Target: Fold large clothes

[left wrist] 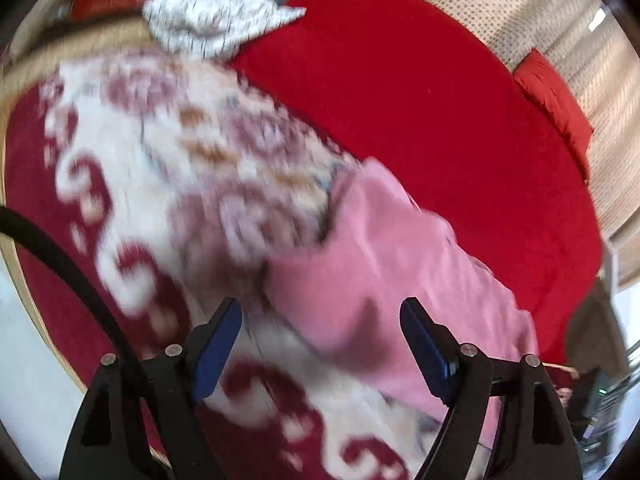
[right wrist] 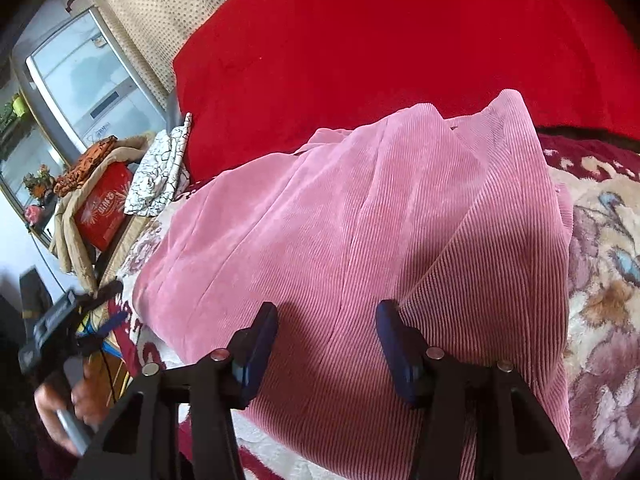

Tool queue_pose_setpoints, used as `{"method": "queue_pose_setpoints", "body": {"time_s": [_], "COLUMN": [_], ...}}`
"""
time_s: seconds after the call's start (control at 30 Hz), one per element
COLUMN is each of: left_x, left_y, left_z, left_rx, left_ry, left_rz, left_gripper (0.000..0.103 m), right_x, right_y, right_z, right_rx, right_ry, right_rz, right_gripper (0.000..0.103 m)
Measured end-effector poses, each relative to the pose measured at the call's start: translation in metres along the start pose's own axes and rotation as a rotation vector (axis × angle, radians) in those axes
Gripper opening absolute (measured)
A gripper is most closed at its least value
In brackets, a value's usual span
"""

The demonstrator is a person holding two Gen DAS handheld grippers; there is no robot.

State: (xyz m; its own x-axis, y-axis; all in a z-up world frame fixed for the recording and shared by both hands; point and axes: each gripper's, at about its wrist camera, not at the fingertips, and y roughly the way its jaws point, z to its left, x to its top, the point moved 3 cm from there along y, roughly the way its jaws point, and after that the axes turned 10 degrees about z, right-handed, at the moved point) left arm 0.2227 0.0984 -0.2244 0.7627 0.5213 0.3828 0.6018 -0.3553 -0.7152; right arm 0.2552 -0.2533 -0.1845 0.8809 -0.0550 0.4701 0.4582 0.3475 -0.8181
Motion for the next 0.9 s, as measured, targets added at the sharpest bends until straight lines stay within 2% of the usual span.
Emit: {"method": "queue_pose_setpoints", "body": {"time_s": [0.07,0.17,0.27,0.37,0.43,0.5,0.6,0.7,0.77,0.83,0.87,0.9], "left_x": [-0.011,-0.015,-0.006,0.013,0.020,0.026,0.030,0.034,0.038,0.042,0.042,0.043], "left_y": [0.007,0.027,0.033,0.045,0.050,0.055,0.063,0.064,0.068,0.074,0.075,0.075], "left_z": [0.000,-0.002,-0.007,-0.012,-0.011,-0.011,-0.014,-0.023,-0.028,-0.036,-0.039,-0.044], "left_rx": [-0.028,-0.030,-0.022,-0.011,-0.037,-0.066,-0.107,-0.142,-0.167,-0.143,-0.125,-0.126], "left_ry": [-0.036,-0.060,-0.065,-0.060,-0.069,-0.086,-0.095,-0.079,-0.098,-0.064,-0.039,-0.002], "left_rz": [0.021,0.071,-0.002,-0.028,-0.041,-0.052,-0.058,-0.080,-0.083,-0.075,-0.078,-0.085], "left_gripper": [0.082,0.082,0.082,0.081,0.079,0.058,0.049,0.051,0.060,0.059,0.043,0.036], "right_x": [-0.002,-0.004,-0.007,-0.008,-0.008,-0.009,-0.007,-0.006,-0.005,-0.005,-0.005,-0.005], "right_y": [-0.002,-0.003,-0.005,-0.006,-0.007,-0.008,-0.007,-0.008,-0.009,-0.010,-0.010,-0.011], "right_z": [-0.003,-0.002,-0.004,-0.005,-0.005,-0.006,-0.008,-0.011,-0.015,-0.019,-0.021,-0.022], "right_rx": [0.010,0.016,0.021,0.028,0.034,0.036,0.043,0.066,0.088,0.116,0.126,0.137], "right_ry": [-0.003,-0.022,-0.036,-0.047,-0.048,-0.047,-0.044,-0.027,-0.015,0.001,0.008,0.015], "right_rz": [0.001,0.000,-0.003,-0.003,-0.004,-0.004,0.000,0.007,0.013,0.017,0.018,0.019], "right_gripper": [0.056,0.056,0.056,0.056,0.056,0.056,0.056,0.056,0.056,0.056,0.056,0.056]}}
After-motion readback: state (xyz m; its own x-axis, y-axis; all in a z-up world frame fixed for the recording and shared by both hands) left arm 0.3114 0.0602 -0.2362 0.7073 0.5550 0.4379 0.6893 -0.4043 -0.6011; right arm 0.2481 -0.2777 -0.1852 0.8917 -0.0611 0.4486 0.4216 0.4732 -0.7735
